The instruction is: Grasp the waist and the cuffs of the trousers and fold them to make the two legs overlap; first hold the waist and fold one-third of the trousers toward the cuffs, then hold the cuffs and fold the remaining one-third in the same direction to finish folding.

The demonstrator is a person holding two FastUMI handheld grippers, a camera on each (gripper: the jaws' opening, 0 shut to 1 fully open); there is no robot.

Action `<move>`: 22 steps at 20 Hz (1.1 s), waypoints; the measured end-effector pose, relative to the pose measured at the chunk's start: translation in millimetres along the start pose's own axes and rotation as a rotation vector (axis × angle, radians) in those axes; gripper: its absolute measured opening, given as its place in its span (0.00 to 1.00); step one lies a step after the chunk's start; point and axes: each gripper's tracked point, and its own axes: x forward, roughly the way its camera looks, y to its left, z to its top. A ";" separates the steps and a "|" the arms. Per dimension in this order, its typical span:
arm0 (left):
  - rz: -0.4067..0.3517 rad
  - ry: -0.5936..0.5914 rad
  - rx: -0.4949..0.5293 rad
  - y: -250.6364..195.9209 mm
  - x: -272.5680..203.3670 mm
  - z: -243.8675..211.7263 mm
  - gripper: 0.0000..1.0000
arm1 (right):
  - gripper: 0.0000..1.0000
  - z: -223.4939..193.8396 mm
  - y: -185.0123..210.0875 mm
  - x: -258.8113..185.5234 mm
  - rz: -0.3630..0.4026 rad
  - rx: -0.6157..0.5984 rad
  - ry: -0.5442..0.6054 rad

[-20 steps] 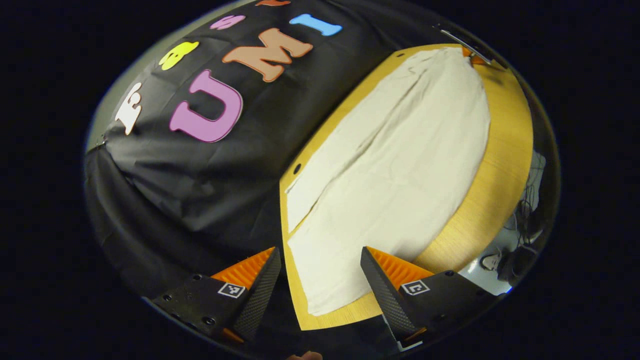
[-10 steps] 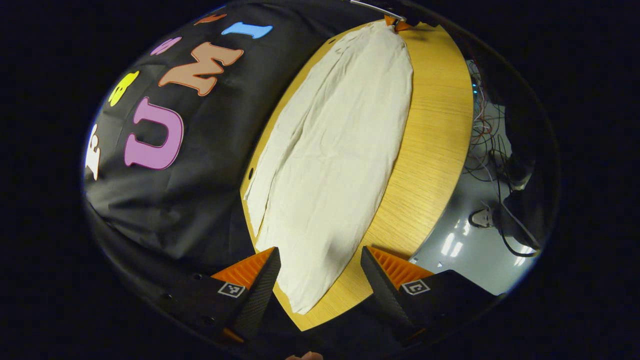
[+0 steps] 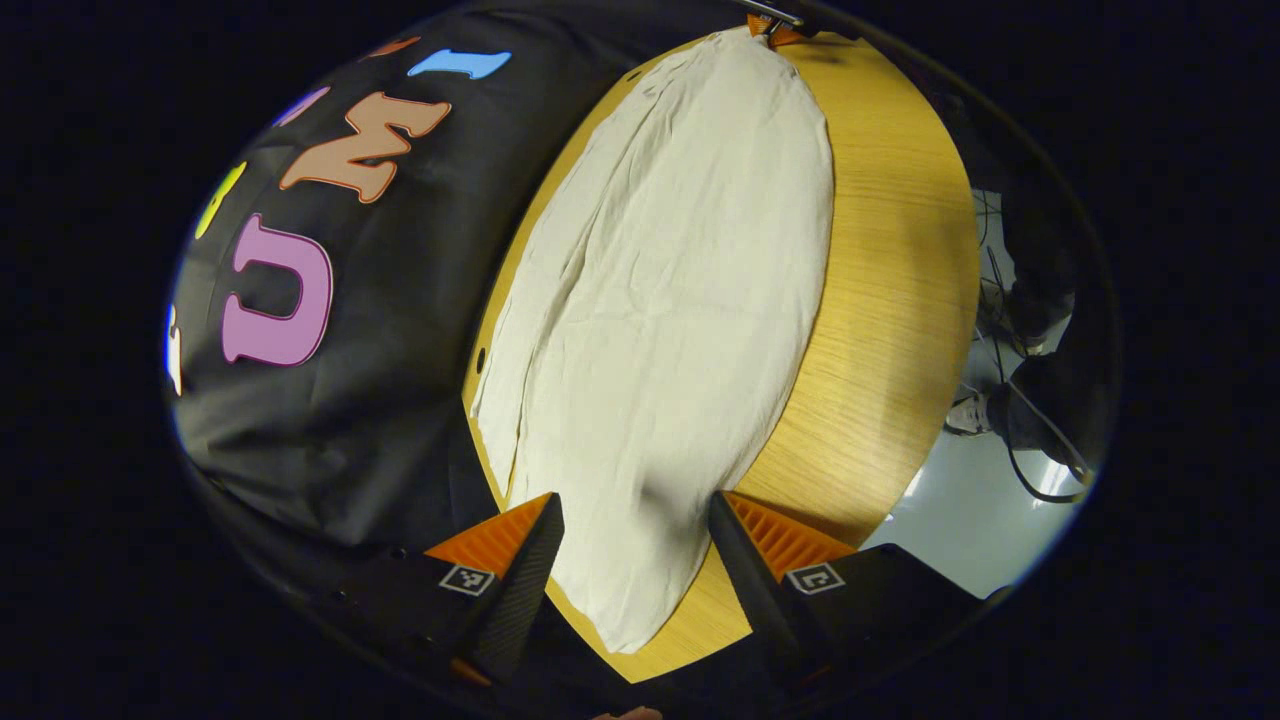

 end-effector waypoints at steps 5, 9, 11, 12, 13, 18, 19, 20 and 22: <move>0.001 0.028 0.002 8.7 21.5 1.5 0.80 | 0.14 -0.4 0.2 0.0 0.003 -0.014 -0.013; -0.036 0.069 0.011 0.0 31.6 0.3 0.44 | 0.09 -1.1 0.2 -0.1 0.008 -0.031 -0.024; -0.045 0.096 0.006 -5.2 30.5 -1.9 0.23 | 0.09 -1.3 -0.2 -0.4 0.011 -0.029 -0.028; -0.050 0.110 0.006 -7.3 31.3 -3.2 0.12 | 0.14 -1.0 -0.8 0.8 0.013 -0.025 -0.030; -0.038 0.119 0.011 -5.1 31.2 -3.2 0.05 | 0.09 -1.0 -0.6 -0.1 0.017 -0.017 -0.031; -0.038 0.177 -0.115 0.3 33.5 -4.7 0.00 | 0.08 -3.3 -11.8 -9.1 0.042 0.125 -0.049; -0.006 0.185 -0.134 9.3 31.9 -3.3 0.00 | 0.07 -1.8 -16.0 -10.3 0.037 0.117 -0.057; 0.036 0.186 -0.140 22.4 31.4 0.9 0.00 | 0.10 0.9 -20.7 -12.1 0.029 0.104 -0.071; 0.092 0.194 -0.157 41.0 31.9 8.1 0.00 | 0.05 4.6 -30.5 -14.4 0.017 0.095 -0.091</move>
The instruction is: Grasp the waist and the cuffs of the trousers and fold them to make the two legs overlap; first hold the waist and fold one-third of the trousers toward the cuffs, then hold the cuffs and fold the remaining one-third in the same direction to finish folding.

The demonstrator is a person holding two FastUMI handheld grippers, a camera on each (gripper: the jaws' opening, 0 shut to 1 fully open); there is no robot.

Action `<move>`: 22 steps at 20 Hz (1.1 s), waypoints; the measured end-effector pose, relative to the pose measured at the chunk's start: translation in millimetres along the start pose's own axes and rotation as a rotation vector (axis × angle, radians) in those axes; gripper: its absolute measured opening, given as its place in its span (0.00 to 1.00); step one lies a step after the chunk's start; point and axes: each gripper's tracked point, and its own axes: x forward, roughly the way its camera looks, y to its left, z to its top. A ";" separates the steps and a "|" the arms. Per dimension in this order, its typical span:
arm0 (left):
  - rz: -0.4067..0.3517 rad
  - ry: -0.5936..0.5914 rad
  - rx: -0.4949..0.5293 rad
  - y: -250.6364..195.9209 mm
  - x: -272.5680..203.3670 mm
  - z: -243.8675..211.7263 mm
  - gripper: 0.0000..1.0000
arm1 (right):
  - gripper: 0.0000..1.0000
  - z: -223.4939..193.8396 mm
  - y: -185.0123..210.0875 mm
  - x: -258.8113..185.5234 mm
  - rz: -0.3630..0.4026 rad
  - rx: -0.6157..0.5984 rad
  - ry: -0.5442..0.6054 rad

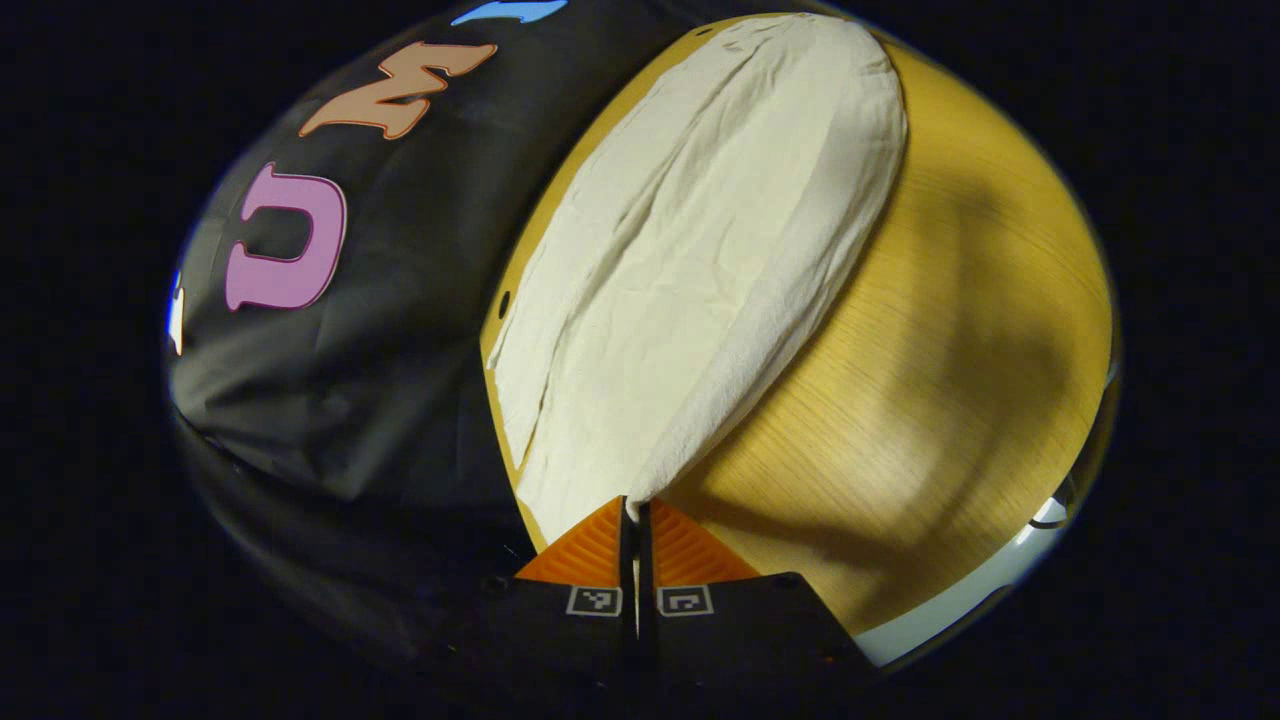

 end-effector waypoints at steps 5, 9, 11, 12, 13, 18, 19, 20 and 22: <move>0.097 0.025 -0.087 40.2 -6.0 17.8 0.00 | 0.08 10.1 -37.5 -4.3 -0.058 0.041 -0.057; 0.173 0.019 -0.104 76.0 -7.5 37.3 0.00 | 0.07 21.0 -73.9 2.2 -0.110 0.038 -0.102; 0.209 0.003 -0.116 93.0 -11.8 46.4 0.00 | 0.07 26.2 -90.0 7.2 -0.134 0.032 -0.118; 0.220 -0.010 -0.113 102.5 -11.0 53.4 0.00 | 0.07 29.0 -99.5 9.6 -0.150 0.031 -0.115; 0.225 -0.020 -0.108 109.7 -7.3 58.9 0.00 | 0.07 31.3 -107.9 9.3 -0.167 0.036 -0.115; 0.253 -0.088 -0.070 159.2 14.1 86.5 0.00 | 0.07 48.3 -154.0 22.7 -0.268 0.056 -0.073; 0.257 -0.101 -0.071 169.4 18.9 91.7 0.00 | 0.07 51.7 -161.0 26.4 -0.279 0.058 -0.063; 0.259 -0.120 -0.075 178.8 24.2 98.7 0.00 | 0.07 55.0 -166.5 30.9 -0.288 0.057 -0.054; 0.265 -0.143 -0.077 197.7 35.6 109.7 0.00 | 0.07 61.8 -175.1 38.2 -0.303 0.046 -0.042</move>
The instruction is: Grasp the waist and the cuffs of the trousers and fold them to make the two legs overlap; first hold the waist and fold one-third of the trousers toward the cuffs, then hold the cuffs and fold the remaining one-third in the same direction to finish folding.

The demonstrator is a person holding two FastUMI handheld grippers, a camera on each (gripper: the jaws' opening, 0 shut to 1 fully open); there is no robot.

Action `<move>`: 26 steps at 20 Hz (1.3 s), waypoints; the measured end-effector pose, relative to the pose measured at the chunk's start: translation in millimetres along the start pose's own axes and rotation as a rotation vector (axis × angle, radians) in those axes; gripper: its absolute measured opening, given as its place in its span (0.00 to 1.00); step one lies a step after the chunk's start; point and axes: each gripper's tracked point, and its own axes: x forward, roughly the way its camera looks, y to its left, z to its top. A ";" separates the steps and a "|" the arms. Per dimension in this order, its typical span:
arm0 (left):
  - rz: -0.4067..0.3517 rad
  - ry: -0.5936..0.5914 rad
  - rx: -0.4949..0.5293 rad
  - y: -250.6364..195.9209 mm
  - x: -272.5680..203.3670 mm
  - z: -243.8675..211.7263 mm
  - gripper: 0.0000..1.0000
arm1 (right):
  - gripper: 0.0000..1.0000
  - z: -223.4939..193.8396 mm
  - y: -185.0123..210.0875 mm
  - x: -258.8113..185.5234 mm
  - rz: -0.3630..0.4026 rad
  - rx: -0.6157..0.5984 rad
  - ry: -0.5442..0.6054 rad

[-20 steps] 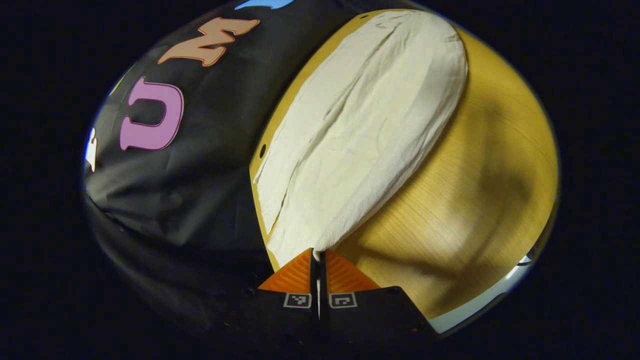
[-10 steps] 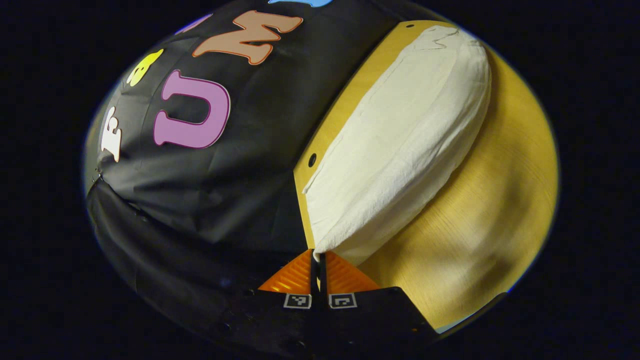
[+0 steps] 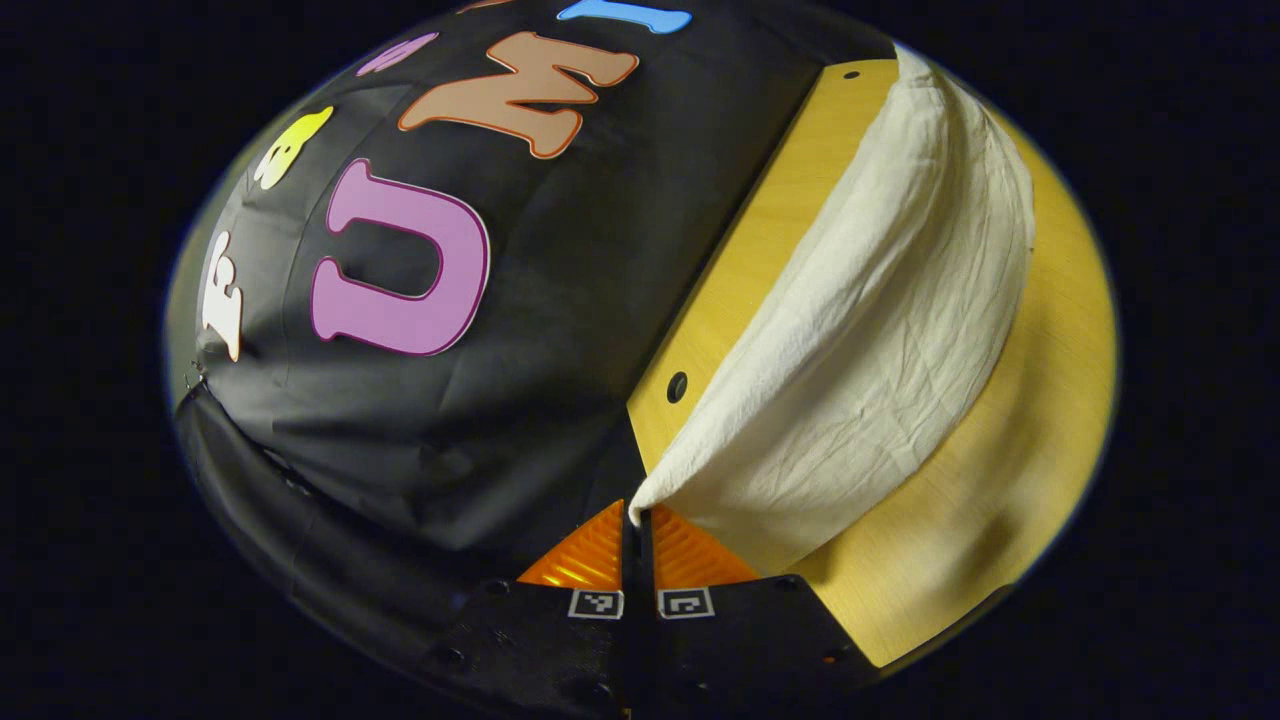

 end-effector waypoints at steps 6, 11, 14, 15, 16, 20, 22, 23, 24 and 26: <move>-0.006 -0.064 0.016 22.5 52.1 33.6 0.00 | 0.05 2.6 -15.5 41.5 -0.024 -0.040 0.029; -0.027 -0.108 0.048 24.0 93.1 56.4 0.00 | 0.05 1.3 -21.5 88.1 -0.026 -0.100 0.048; -0.046 -0.117 0.063 16.7 121.5 65.4 0.00 | 0.07 -6.8 -12.8 119.0 -0.001 -0.083 0.079; -0.050 -0.123 0.071 11.5 131.5 68.0 0.00 | 0.07 -9.7 -5.1 130.9 0.012 -0.073 0.094; -0.057 -0.126 0.076 4.1 140.2 69.9 0.00 | 0.07 -12.9 2.3 140.4 0.026 -0.065 0.110; -0.100 -0.109 0.037 -27.6 171.0 68.0 0.00 | 0.07 -25.1 27.5 173.3 0.069 -0.035 0.169; -0.123 -0.092 0.004 -40.1 179.7 68.3 0.00 | 0.10 -29.9 40.3 181.7 0.093 0.013 0.210; -0.130 -0.088 -0.013 -46.3 180.4 67.1 0.00 | 0.10 -35.9 42.4 184.6 0.098 0.039 0.226; -0.140 -0.088 -0.039 -54.0 180.5 65.1 0.00 | 0.18 -36.2 39.8 185.6 0.089 0.058 0.237; -0.220 -0.119 -0.128 -72.2 174.3 71.8 0.25 | 0.51 -31.4 42.1 185.4 0.065 0.100 0.239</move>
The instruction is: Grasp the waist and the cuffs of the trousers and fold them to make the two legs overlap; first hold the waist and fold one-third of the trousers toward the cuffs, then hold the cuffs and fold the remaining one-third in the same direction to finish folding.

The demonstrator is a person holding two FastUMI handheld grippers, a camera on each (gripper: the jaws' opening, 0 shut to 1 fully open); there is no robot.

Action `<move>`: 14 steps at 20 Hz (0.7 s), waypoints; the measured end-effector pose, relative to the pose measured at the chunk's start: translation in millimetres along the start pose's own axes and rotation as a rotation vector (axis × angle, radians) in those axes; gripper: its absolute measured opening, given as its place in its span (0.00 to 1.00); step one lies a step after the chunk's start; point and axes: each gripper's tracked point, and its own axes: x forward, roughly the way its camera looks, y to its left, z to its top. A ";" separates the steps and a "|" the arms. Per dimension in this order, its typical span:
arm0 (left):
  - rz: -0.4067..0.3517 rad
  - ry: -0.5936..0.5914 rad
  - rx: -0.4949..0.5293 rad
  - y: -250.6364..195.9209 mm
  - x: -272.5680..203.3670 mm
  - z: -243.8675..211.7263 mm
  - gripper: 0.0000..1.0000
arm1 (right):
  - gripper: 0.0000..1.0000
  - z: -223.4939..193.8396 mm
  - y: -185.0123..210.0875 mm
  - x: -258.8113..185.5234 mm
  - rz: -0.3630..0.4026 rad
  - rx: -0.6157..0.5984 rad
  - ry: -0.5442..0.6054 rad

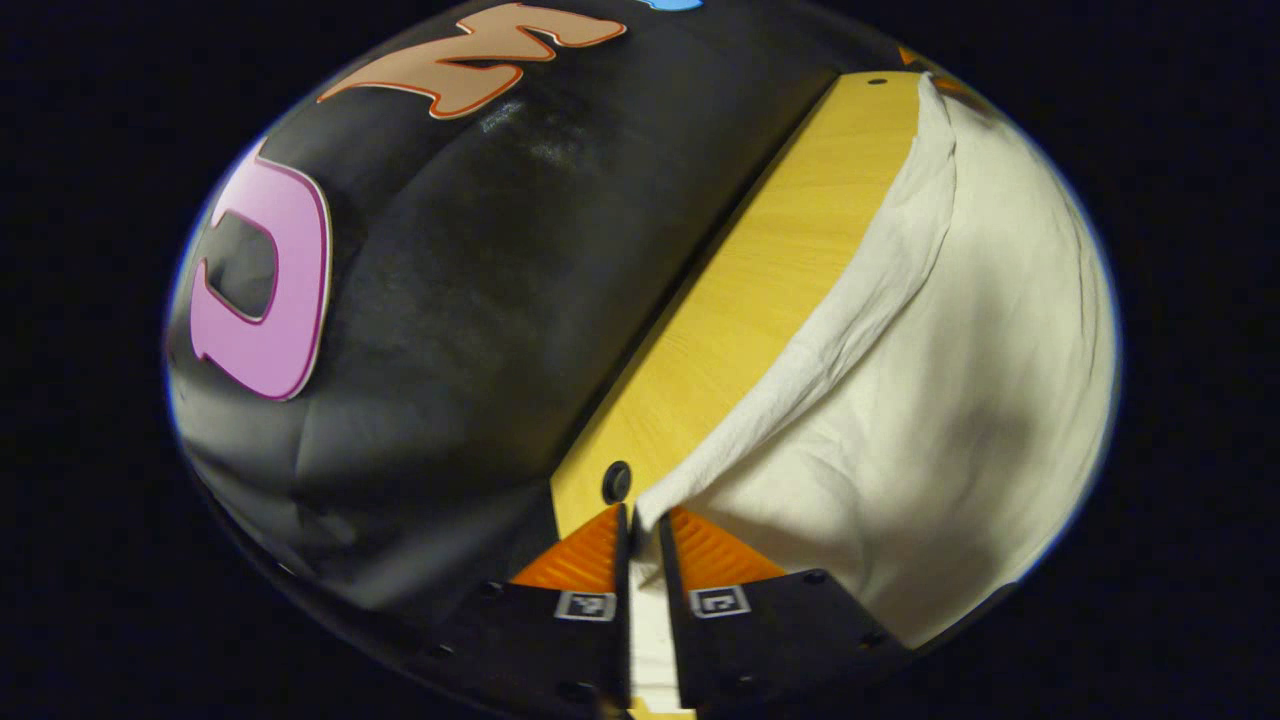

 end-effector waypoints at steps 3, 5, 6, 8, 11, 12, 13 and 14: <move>-0.043 -0.021 -0.086 -20.2 -13.4 18.3 1.00 | 1.00 7.6 -12.2 -12.3 -0.040 0.084 -0.030; -0.015 -0.041 -0.139 -11.7 -24.8 22.8 0.96 | 0.98 9.1 -20.2 -24.4 -0.055 0.175 -0.040; -0.009 -0.063 -0.178 -10.6 -34.5 31.8 0.95 | 0.98 7.7 -24.9 -32.6 -0.065 0.229 -0.043; -0.007 -0.117 -0.259 -12.1 -59.1 51.8 0.95 | 0.98 2.9 -33.8 -48.2 -0.070 0.358 -0.055; -0.023 -0.199 -0.366 -23.1 -99.8 86.0 0.95 | 0.97 -18.1 -36.1 -69.6 -0.054 0.590 -0.025; -0.032 -0.223 -0.397 -28.6 -113.8 94.2 0.96 | 1.00 -24.8 -38.5 -74.8 -0.048 0.661 -0.014; -0.051 -0.242 -0.421 -36.4 -126.1 103.1 0.95 | 0.98 -33.4 -39.3 -77.4 -0.046 0.722 -0.006; -0.059 -0.261 -0.444 -41.6 -138.0 111.1 0.96 | 0.98 -44.9 -41.1 -81.0 -0.046 0.769 0.009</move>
